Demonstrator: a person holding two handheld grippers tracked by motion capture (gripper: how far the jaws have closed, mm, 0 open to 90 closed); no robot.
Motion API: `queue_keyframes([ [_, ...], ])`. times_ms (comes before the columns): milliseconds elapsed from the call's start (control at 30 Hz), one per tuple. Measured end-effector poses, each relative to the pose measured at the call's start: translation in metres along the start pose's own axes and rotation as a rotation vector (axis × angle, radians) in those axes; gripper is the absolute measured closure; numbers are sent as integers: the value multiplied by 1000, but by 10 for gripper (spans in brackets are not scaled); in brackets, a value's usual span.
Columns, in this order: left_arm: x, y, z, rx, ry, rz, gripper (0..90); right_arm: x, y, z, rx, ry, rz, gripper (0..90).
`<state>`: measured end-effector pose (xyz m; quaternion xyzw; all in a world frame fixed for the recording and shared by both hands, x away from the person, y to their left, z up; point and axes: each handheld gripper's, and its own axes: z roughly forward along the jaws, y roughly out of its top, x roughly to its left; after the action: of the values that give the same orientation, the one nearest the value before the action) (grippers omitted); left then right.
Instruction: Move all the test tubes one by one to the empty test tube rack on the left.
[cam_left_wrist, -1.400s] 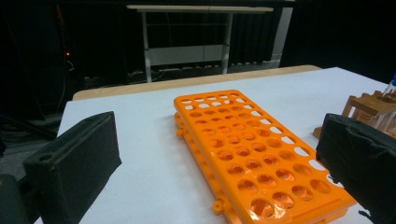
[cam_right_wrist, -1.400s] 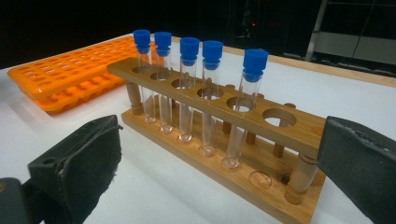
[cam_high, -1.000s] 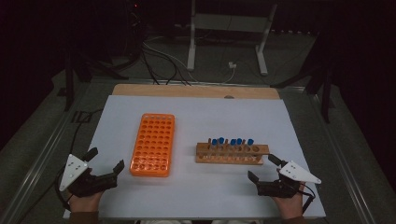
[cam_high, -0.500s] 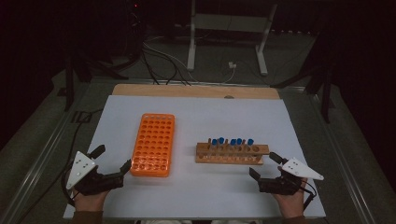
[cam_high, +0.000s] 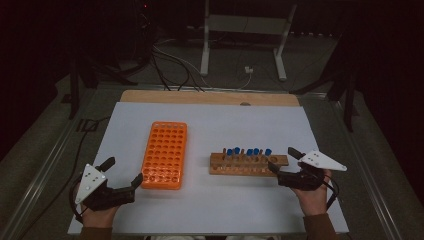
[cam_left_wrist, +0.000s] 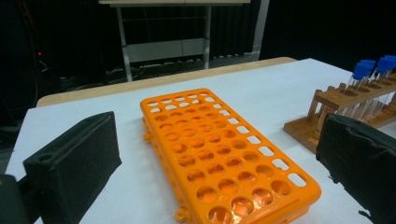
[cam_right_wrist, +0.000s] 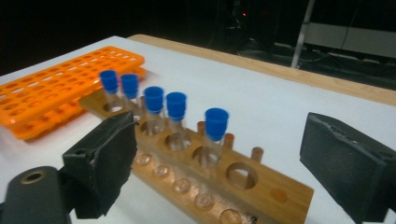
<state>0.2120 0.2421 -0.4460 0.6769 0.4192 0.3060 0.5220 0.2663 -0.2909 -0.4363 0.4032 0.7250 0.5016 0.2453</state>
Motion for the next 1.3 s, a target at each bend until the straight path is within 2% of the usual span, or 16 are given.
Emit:
queue_keyframes([
  [167,1,-2,0,1,7,-4,1,-6,1,13,45,-9,7,184],
  [300,2,-3,0,5,10,-11,1,-5,2,23,89,-37,-6,329],
  [333,2,-3,0,6,10,-11,1,-4,1,25,92,-28,-13,370],
  [367,2,-4,0,5,11,-11,1,-4,1,25,92,-28,-13,370],
  [400,2,-4,0,6,11,-10,1,-3,1,29,107,-14,-22,447],
  [433,2,-4,0,6,12,-10,1,-3,1,32,117,-12,-24,487],
  [600,2,-4,0,6,13,-9,1,-2,0,41,124,5,-25,599],
  [967,2,-5,1,6,13,-9,1,1,-2,53,149,4,-25,745],
  [1300,1,-5,1,9,16,-5,1,2,0,52,148,3,-35,757],
])
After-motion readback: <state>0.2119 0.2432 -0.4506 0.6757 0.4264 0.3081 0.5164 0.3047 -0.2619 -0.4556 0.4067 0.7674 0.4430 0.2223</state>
